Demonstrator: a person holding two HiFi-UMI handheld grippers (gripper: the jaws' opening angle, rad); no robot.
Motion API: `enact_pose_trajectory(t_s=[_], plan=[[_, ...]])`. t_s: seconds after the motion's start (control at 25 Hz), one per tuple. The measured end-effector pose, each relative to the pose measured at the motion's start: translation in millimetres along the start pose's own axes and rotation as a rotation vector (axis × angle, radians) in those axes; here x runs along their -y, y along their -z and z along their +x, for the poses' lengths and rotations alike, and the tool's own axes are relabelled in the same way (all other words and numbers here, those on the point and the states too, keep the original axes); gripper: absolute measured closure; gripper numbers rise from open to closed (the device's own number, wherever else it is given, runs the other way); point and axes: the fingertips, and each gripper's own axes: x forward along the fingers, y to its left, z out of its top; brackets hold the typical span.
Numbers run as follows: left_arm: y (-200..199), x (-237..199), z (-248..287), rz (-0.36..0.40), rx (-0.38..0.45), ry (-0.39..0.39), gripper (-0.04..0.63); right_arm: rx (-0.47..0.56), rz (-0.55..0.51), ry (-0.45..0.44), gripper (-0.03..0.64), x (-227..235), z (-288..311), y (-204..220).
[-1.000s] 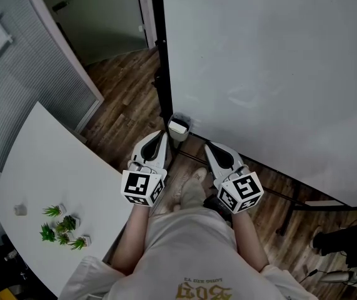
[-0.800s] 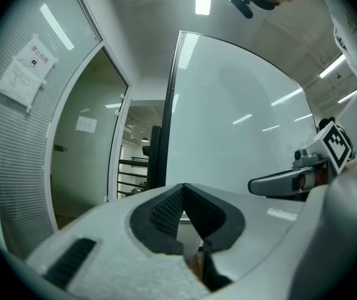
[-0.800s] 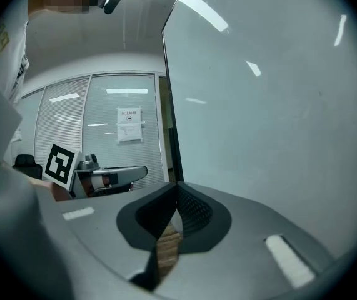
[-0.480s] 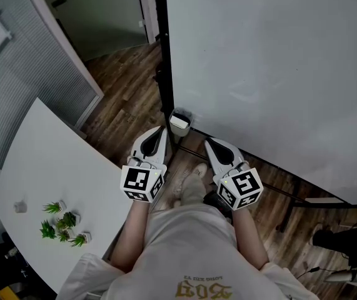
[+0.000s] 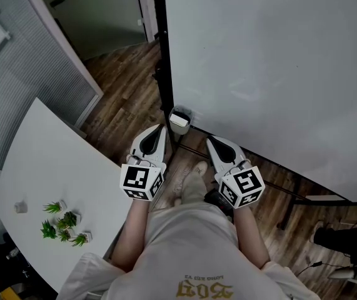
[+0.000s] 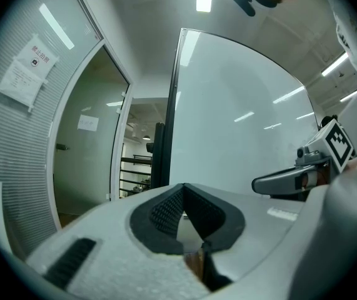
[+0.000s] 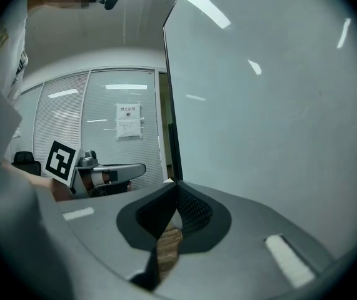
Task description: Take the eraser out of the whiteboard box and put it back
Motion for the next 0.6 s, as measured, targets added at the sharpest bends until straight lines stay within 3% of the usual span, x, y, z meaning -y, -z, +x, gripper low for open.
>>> enact_pose_trajectory(t_s=[0.6], plan=[[-0.5,-0.6,-0.5,0.020,-0.001,-0.005,0.597,-0.012,-0.006,0.004,0.606,1.7,-1.5,1.9]])
